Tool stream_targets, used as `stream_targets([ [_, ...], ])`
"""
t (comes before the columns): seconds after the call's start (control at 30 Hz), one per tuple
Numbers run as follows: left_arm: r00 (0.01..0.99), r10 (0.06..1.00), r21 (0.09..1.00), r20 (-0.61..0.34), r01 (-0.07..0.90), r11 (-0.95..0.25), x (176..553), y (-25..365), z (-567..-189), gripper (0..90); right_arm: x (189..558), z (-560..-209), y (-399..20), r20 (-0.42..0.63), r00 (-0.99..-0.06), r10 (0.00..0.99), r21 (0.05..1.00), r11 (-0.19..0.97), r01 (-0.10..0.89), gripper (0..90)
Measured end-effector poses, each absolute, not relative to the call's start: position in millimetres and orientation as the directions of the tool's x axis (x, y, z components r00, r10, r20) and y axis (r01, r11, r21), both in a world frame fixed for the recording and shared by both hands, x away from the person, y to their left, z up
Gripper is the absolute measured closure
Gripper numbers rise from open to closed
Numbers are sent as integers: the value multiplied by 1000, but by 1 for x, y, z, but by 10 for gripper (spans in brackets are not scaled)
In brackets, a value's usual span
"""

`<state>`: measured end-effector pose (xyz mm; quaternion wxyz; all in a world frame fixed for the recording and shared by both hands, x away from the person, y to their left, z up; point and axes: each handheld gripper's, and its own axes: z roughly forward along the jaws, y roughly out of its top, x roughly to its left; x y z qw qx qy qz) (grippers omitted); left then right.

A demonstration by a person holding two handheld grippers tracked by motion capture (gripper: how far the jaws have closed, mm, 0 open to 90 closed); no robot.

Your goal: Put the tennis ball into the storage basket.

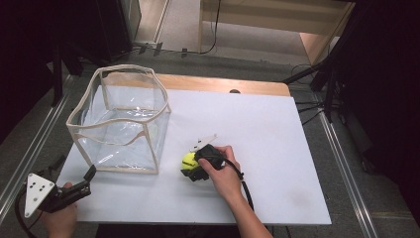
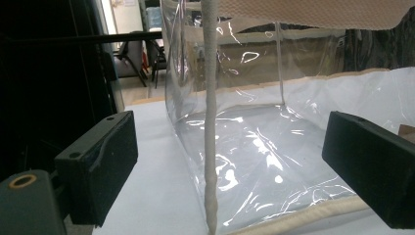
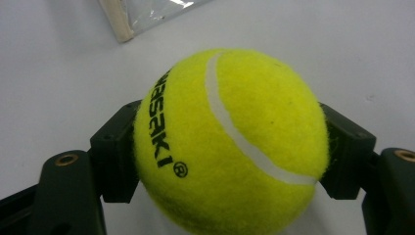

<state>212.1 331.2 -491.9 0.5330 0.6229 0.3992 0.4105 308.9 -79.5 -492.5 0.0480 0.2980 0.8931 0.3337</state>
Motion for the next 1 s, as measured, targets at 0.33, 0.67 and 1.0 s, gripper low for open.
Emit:
stream_targets([
  [0.33,345,934,992,86,59,-113,212,331,-492,68,312,-483,-78,118,-827,549,634,599,488,234],
  [0.67,346,934,992,86,59,-113,212,331,-492,68,316,-468,-77,129,-840,527,650,595,473,234],
  [1.0,346,934,992,86,58,-113,212,331,-492,68,319,-456,-77,130,-849,512,658,596,461,234],
])
